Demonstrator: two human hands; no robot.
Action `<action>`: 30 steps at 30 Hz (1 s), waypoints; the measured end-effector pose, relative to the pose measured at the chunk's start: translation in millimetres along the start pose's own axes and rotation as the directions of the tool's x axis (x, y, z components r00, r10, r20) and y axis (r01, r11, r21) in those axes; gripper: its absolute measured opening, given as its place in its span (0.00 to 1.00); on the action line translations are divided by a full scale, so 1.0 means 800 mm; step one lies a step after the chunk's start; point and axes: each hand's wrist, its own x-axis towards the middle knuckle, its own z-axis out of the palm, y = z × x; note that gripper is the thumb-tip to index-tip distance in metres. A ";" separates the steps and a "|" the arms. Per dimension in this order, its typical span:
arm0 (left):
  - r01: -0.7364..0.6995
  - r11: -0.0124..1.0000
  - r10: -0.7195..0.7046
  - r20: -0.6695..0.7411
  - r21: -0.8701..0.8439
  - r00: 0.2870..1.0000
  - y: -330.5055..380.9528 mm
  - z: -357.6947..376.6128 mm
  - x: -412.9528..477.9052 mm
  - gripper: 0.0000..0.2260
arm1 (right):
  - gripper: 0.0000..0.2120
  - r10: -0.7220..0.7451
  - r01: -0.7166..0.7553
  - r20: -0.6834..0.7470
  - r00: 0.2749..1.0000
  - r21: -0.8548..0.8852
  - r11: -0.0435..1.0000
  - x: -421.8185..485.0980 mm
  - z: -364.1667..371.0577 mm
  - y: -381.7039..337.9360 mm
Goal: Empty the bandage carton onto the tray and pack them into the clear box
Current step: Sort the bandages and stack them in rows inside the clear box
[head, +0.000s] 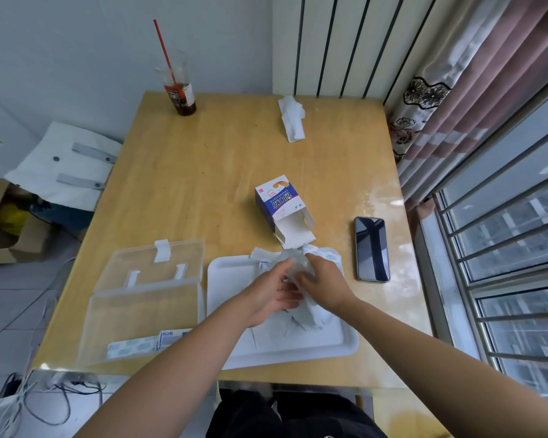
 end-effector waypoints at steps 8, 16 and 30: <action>-0.076 0.970 0.042 -0.151 -0.230 0.988 -0.010 -0.010 0.000 0.14 | 0.12 -0.025 0.023 0.165 0.986 0.010 1.000 0.000 0.018 -0.017; -0.063 0.962 0.016 -0.177 -0.265 0.984 -0.019 -0.032 -0.008 0.13 | 0.10 0.041 -0.079 0.263 0.964 0.138 0.987 -0.002 0.025 -0.019; -0.121 0.989 0.138 -0.250 0.082 0.958 -0.025 -0.053 -0.004 0.13 | 0.05 0.296 -0.352 0.200 0.934 0.380 0.855 -0.003 0.019 -0.001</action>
